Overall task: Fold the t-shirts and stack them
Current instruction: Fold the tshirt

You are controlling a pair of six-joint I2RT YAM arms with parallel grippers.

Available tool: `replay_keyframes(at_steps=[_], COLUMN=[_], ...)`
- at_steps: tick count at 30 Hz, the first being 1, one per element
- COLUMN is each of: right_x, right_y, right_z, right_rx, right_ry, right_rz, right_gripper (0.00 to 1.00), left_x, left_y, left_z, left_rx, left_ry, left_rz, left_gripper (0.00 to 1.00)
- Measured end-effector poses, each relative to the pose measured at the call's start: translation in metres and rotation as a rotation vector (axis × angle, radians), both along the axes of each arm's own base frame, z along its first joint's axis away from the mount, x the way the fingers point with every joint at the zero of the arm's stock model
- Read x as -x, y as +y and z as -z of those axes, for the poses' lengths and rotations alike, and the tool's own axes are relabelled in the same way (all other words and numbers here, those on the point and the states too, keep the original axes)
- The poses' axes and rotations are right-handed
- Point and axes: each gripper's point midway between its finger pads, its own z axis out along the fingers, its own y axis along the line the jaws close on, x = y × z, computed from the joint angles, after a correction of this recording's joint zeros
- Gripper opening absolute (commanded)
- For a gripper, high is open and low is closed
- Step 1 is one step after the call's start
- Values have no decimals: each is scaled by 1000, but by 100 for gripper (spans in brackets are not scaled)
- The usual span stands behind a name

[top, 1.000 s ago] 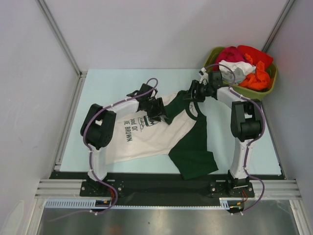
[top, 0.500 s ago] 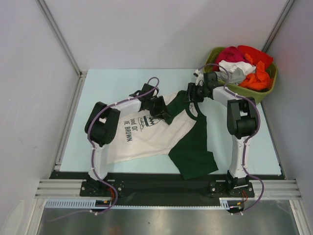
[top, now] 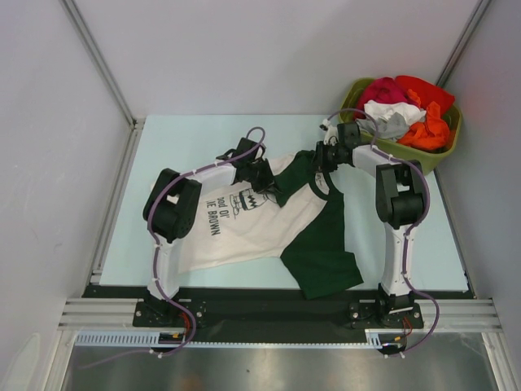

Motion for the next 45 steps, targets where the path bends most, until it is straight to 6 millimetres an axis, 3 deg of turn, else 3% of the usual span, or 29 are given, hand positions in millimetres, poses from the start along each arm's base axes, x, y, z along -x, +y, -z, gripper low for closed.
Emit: replay_keyframes(at_steps=[2,8,17,20,28,32,45], right_x=[1,11,51,64,96,102,95], right_y=[1,-2,-16,-17,-21,-27,-36], right_z=[-1,-9,-68,-78,-61,-53,-49], right_rx=[-11,-16,32,22,37,66,125], right_ry=[9,90,174,209,363,396,375], right_rz=[4,62,160,183,244,272,301], right_gripper=[0,0,0,0,0,0,0], left_x=[1,4,15,18,29,36,60], left_y=[0,3,2,1,-2,-1,2], left_z=[0,0,-2,-3,-7,-6,-1], left_rx=[3,5,35,47,81,88,107], left_ry=[6,31,93,110,164,192,293], left_rz=[3,6,20,28,45,54,66], left_gripper=[8,7,9,10,10,11,13])
